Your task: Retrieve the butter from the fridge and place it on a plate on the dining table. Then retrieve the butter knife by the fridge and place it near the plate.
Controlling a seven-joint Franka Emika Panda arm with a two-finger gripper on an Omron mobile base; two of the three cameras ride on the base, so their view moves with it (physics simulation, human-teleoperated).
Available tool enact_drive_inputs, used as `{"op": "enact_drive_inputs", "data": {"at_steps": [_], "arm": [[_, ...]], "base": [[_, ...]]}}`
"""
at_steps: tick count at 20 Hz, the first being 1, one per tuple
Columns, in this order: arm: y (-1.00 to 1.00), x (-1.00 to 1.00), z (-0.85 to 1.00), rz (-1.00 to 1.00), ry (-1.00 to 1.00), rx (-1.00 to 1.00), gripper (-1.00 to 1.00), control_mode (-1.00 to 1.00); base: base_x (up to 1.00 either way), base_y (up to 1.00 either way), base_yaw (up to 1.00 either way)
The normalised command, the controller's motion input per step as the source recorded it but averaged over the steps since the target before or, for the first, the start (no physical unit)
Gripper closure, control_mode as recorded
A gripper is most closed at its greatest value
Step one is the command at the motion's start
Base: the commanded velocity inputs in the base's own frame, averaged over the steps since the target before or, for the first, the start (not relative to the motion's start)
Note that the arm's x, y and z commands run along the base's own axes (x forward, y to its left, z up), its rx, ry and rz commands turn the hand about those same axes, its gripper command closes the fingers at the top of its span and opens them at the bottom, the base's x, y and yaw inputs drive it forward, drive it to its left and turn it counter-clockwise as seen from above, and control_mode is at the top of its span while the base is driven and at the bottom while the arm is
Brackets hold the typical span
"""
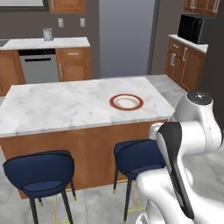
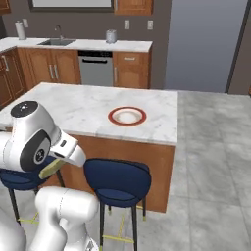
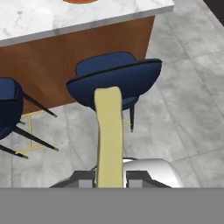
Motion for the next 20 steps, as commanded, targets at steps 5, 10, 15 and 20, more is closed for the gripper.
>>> {"op": "enact_drive_inputs", "data": {"at_steps": [5, 10, 15, 20], "arm": [[0.0, 0.0, 0.0, 0.0, 0.0, 0.0, 1.0, 1.0], [0.0, 0.0, 0.0, 0.0, 0.0, 0.0, 1.0, 1.0], [0.0, 0.0, 0.0, 0.0, 0.0, 0.0, 1.0, 1.0], [0.0, 0.0, 0.0, 0.0, 0.0, 0.0, 1.0, 1.0]], "base": [[0.79, -0.07, 0.0], [0.87, -0.34, 0.0], [0.66, -0.17, 0.0], [0.21, -0.02, 0.01]]}}
